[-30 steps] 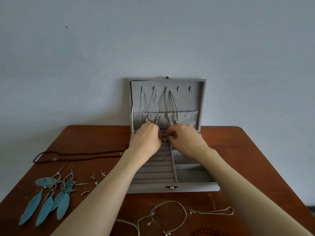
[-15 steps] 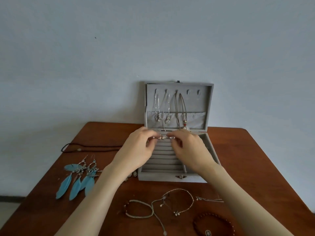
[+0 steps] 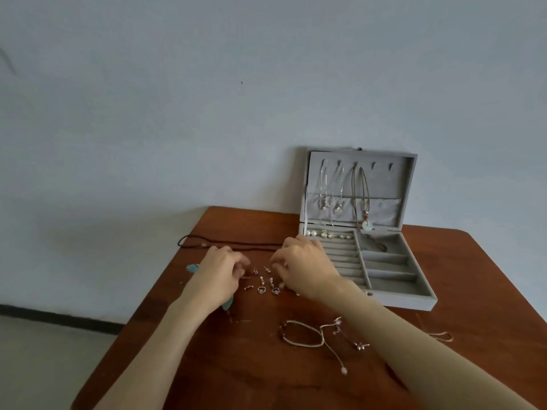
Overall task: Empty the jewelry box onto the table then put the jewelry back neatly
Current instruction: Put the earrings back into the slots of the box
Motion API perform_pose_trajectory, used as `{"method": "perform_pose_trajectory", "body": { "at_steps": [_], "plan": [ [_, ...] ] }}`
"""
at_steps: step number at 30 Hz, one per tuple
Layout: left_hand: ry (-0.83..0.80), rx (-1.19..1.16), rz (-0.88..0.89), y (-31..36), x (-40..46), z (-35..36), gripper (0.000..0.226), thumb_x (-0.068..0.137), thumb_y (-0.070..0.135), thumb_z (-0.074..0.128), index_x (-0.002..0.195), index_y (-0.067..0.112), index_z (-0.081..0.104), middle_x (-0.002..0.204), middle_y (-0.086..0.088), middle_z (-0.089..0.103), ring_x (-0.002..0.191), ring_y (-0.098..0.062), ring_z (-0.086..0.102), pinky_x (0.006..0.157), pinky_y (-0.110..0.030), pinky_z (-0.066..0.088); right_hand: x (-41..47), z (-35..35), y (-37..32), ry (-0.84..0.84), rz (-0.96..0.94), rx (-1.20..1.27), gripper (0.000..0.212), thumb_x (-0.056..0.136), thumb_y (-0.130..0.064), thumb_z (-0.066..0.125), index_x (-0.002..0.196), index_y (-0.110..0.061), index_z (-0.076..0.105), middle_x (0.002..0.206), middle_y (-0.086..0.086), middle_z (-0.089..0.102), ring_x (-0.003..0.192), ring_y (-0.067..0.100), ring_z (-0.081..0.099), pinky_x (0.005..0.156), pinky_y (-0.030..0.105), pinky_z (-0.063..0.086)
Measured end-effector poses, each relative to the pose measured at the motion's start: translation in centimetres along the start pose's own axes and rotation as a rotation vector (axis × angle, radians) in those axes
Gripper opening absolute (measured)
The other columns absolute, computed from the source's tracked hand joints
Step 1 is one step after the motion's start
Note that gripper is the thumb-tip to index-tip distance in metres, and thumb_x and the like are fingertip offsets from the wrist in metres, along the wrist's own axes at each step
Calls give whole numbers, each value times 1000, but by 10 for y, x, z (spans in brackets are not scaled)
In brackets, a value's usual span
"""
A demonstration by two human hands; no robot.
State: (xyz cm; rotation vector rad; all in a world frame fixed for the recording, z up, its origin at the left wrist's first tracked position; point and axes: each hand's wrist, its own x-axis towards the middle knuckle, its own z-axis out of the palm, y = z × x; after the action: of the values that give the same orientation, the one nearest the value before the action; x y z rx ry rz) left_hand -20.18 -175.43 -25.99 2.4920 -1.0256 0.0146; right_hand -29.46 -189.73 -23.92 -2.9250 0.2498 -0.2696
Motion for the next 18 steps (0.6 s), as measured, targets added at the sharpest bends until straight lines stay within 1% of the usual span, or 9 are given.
{"method": "perform_pose_trajectory", "body": {
  "at_steps": [4, 6, 8, 10, 12, 15, 18],
  "plan": [
    [29, -4, 22, 3, 3, 3, 21, 88, 23, 60, 109, 22, 66, 105, 6, 58, 108, -15, 44, 94, -28, 38, 16, 6, -5, -50, 15, -45, 24, 92, -30, 51, 110, -27, 66, 116, 0, 57, 115, 22, 43, 101, 40, 26],
    [37, -6, 35, 6, 5, 6, 21, 87, 26, 61, 107, 21, 66, 106, 5, 58, 109, -14, 43, 94, -28, 37, 18, 10, -4, -50, 19, -41, 23, 90, -31, 53, 109, -28, 66, 115, 0, 57, 113, 21, 43, 99, 39, 25],
    [45, -19, 24, 5, 6, 9, 18, 85, 26, 63, 102, 20, 67, 104, 5, 57, 107, -14, 43, 93, -29, 37, 18, 13, -3, -42, 14, -33, 21, 89, -32, 55, 107, -29, 66, 112, -2, 57, 111, 19, 43, 97, 38, 25],
    [70, -63, -6, 3, 6, 11, 11, 83, 24, 65, 93, 19, 69, 98, 5, 57, 103, -15, 46, 90, -29, 37, 18, 15, -4, -33, 2, -19, 20, 88, -34, 56, 104, -30, 67, 110, -4, 56, 109, 18, 43, 95, 36, 24],
    [94, -98, -23, 1, 6, 12, 8, 83, 22, 67, 88, 18, 70, 95, 4, 57, 100, -15, 46, 87, -27, 35, 21, 16, -6, -26, -9, -6, 19, 88, -34, 57, 102, -30, 68, 109, -4, 56, 108, 17, 43, 94, 35, 24],
    [92, -65, 6, 2, 6, 12, 12, 84, 23, 64, 94, 18, 71, 99, 3, 58, 102, -15, 45, 84, -24, 34, 23, 19, -9, -28, -34, -1, 19, 88, -33, 57, 102, -29, 68, 108, -4, 57, 108, 18, 43, 92, 36, 24],
    [71, -31, 32, 1, 8, 11, 16, 86, 24, 62, 99, 18, 70, 104, 2, 59, 105, -16, 44, 88, -26, 35, 24, 20, -10, -32, -40, 0, 19, 88, -33, 57, 102, -29, 69, 109, -4, 57, 109, 18, 44, 93, 36, 24]
  ]
}}
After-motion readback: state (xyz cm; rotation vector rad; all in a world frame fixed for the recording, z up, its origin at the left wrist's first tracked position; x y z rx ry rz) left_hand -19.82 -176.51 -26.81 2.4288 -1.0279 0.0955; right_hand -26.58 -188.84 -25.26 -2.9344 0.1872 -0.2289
